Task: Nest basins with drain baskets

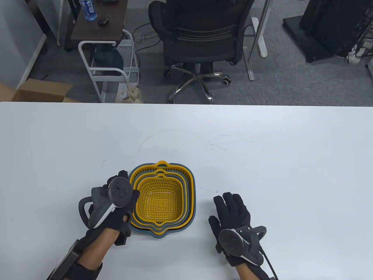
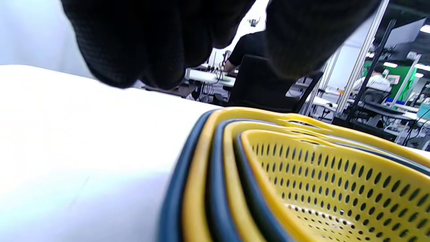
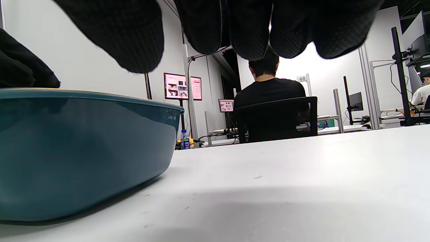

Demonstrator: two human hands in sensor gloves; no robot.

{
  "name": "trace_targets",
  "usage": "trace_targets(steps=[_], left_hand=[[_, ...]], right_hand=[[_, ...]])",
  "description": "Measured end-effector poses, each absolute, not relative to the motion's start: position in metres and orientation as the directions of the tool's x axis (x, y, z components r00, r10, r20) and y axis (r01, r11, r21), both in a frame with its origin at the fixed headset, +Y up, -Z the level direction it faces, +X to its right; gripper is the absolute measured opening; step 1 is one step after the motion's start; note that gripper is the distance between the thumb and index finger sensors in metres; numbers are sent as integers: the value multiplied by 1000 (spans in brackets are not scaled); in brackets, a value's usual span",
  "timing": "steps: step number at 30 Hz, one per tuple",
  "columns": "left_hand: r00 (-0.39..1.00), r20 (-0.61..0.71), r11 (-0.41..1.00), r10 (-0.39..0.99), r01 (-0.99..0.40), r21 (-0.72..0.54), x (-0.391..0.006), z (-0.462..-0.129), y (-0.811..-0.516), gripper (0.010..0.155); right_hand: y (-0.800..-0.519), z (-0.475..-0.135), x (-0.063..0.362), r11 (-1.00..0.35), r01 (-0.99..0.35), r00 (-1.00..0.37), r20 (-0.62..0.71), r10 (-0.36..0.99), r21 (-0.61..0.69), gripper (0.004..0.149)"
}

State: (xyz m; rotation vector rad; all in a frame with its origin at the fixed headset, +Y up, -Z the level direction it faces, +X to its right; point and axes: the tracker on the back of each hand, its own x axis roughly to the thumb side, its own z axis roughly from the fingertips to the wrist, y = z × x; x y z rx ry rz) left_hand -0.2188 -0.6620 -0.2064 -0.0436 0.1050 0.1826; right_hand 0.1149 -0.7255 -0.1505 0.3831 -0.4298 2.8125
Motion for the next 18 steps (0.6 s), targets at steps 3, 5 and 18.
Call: trace_targets(steps=[3, 5, 18], left_hand=[[985, -71, 987, 155, -151, 52, -230, -190, -673, 79], [989, -44, 986, 144, -140, 89, -236, -181, -682, 79], [984, 163, 977, 76, -106, 186, -254, -152, -728, 77]], right_hand=[[-727, -151, 114, -923, -292, -932, 293, 215, -251, 68], [-728, -152, 114, -926, -286, -933, 291, 211, -247, 69], [-732, -154, 113, -932, -256, -943, 281, 180, -259, 69]])
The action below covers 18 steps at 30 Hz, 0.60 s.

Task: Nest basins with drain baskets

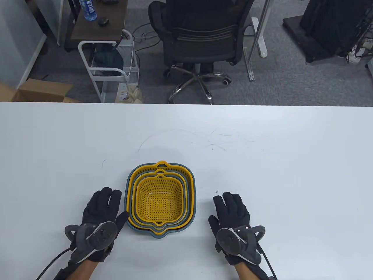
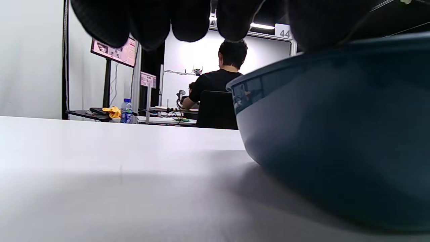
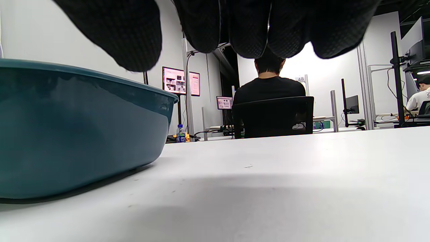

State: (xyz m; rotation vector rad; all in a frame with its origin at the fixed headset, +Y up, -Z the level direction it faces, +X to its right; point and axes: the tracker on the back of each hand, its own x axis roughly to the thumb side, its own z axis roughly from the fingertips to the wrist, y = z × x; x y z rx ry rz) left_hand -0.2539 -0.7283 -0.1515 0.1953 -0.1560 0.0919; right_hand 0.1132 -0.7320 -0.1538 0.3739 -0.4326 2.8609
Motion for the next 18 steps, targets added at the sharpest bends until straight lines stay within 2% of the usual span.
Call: trace_targets(steps=[6, 18], left_hand=[[984, 136, 968, 111, -138, 210, -263, -147, -725, 78], [993, 33, 984, 111, -115, 139, -291, -162, -740, 79]], right_hand=[[-731, -154, 114, -926, -257, -945, 274, 181, -276, 69], [-732, -154, 115, -929, -254, -946, 271, 180, -269, 69]])
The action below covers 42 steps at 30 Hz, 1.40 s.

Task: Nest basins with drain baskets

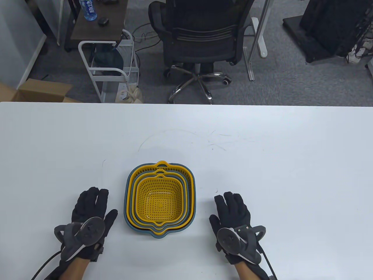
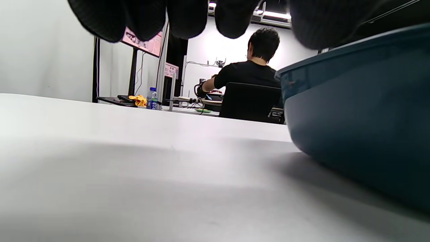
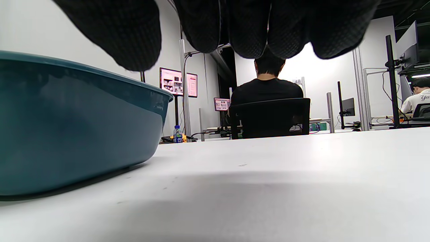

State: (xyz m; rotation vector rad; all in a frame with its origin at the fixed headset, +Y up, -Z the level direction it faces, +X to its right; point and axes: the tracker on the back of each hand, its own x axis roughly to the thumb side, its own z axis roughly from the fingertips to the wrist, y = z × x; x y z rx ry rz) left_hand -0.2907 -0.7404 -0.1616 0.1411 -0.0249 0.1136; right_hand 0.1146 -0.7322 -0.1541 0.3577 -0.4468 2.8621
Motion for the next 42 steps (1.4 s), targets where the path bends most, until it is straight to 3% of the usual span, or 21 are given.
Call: trace_targets(steps=[8, 42], left_hand=[[991, 28, 987, 130, -132, 92, -293, -164, -745, 80], [991, 42, 988, 124, -128, 91, -287, -162, -745, 79]], right_hand=[[-733, -154, 113, -928, -259, -942, 284, 182, -267, 69], [-731, -151, 111, -919, -274, -934, 308, 183, -284, 69]])
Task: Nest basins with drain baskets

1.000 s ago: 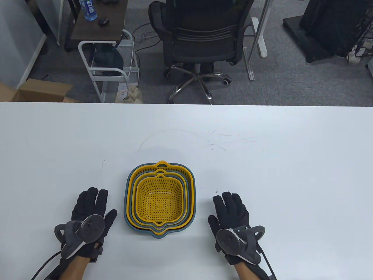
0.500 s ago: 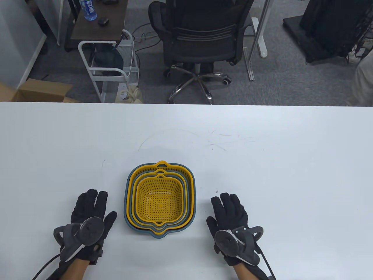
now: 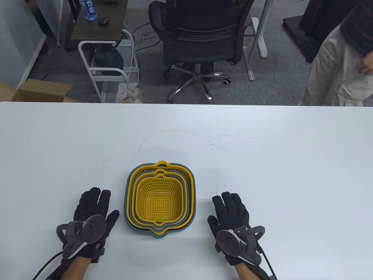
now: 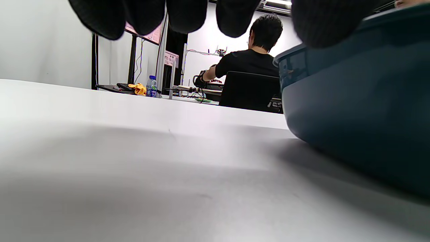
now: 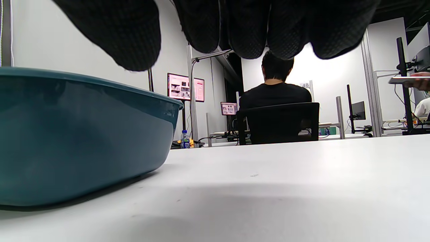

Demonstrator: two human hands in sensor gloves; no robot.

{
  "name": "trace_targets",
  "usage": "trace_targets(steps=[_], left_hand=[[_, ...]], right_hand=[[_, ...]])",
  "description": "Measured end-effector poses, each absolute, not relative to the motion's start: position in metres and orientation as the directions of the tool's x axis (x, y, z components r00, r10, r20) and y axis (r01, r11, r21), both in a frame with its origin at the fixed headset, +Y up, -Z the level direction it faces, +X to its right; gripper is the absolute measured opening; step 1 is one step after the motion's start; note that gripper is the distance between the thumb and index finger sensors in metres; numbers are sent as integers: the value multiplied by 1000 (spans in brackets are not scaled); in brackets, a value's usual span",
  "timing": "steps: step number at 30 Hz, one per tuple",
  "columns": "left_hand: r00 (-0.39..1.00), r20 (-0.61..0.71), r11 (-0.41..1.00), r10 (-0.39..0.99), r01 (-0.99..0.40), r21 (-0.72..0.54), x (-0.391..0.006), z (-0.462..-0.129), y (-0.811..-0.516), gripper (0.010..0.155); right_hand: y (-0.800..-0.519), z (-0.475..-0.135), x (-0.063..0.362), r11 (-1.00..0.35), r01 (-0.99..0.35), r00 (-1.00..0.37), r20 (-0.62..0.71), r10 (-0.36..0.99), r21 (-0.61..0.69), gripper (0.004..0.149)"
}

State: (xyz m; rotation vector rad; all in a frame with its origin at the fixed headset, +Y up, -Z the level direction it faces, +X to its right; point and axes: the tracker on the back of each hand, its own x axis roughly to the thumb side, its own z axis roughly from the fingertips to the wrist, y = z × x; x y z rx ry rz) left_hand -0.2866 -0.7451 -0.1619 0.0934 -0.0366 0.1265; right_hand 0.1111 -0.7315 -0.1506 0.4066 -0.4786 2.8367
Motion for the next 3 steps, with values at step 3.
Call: trace_targets(steps=[3], left_hand=[[991, 46, 988, 125, -128, 85, -287, -159, -746, 79]], right_hand=[[-732, -150, 110, -918, -275, -933, 311, 183, -284, 69]])
